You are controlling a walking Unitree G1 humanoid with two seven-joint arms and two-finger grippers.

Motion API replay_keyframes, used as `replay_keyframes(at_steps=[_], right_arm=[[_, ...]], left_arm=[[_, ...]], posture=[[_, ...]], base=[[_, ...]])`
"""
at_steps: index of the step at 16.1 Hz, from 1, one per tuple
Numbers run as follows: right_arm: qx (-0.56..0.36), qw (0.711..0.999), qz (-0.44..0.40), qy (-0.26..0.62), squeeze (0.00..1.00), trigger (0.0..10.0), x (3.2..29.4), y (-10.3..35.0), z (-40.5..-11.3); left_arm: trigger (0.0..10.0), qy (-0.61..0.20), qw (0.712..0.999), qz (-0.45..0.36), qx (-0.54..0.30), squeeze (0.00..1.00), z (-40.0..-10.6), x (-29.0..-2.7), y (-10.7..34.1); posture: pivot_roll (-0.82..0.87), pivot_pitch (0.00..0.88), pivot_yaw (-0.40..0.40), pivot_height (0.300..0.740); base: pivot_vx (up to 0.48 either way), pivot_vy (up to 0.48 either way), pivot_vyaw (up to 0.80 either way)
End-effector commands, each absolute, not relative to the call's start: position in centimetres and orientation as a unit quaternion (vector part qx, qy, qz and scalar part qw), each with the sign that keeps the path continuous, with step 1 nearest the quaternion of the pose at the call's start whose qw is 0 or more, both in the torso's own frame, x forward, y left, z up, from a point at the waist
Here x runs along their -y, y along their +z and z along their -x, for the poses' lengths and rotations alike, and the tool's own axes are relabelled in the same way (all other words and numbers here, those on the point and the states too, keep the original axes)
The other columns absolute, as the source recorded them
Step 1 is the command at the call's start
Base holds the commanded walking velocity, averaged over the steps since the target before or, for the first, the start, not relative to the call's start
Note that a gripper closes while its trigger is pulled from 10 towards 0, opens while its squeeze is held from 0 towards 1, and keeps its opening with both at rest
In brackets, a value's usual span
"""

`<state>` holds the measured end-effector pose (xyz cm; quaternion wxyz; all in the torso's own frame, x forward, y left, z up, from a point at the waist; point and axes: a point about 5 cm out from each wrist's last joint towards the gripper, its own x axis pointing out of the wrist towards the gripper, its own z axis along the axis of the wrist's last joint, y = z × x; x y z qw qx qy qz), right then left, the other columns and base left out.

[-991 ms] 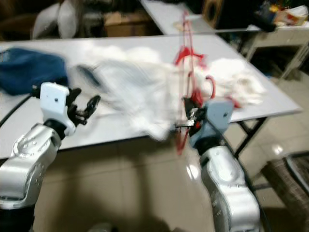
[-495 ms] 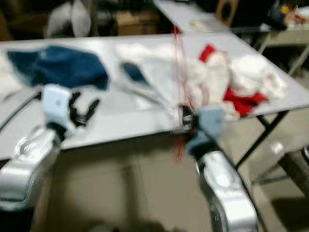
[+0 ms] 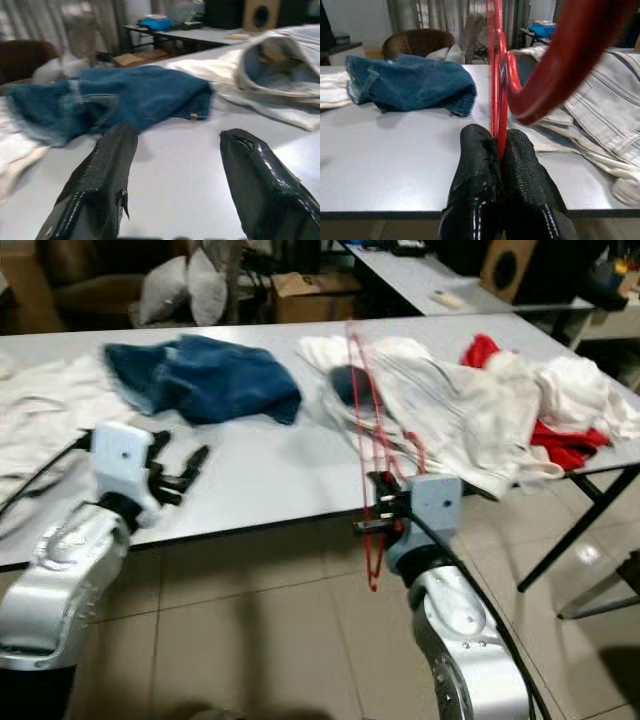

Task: Hang hanger

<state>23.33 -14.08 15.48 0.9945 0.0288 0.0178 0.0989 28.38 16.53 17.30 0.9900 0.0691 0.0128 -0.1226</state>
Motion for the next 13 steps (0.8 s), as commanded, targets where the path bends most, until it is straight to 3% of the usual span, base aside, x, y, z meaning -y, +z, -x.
replay_keyframes(at_steps=[1,7,13], right_arm=[[-0.042,0.996,-0.034,0.075,0.00,10.0,15.08,14.56,-23.31],[-0.042,0.996,-0.024,0.070,0.00,10.0,15.32,14.29,-23.29],[-0.033,0.996,-0.011,0.079,0.00,10.0,15.05,14.44,-23.43]], left_arm=[[10.0,-0.132,0.989,-0.060,-0.019,0.00,-28.29,-15.70,16.84],[10.0,-0.136,0.990,-0.039,-0.009,0.00,-28.37,-14.96,16.15],[10.0,-0.121,0.992,-0.044,-0.003,0.00,-28.77,-15.41,16.10]], posture=[[0.04,0.000,0.004,0.740],[0.03,0.000,0.012,0.740],[0.03,0.000,0.011,0.740]], base=[[0.000,0.000,0.00],[0.000,0.000,0.00],[0.327,0.000,0.00]])
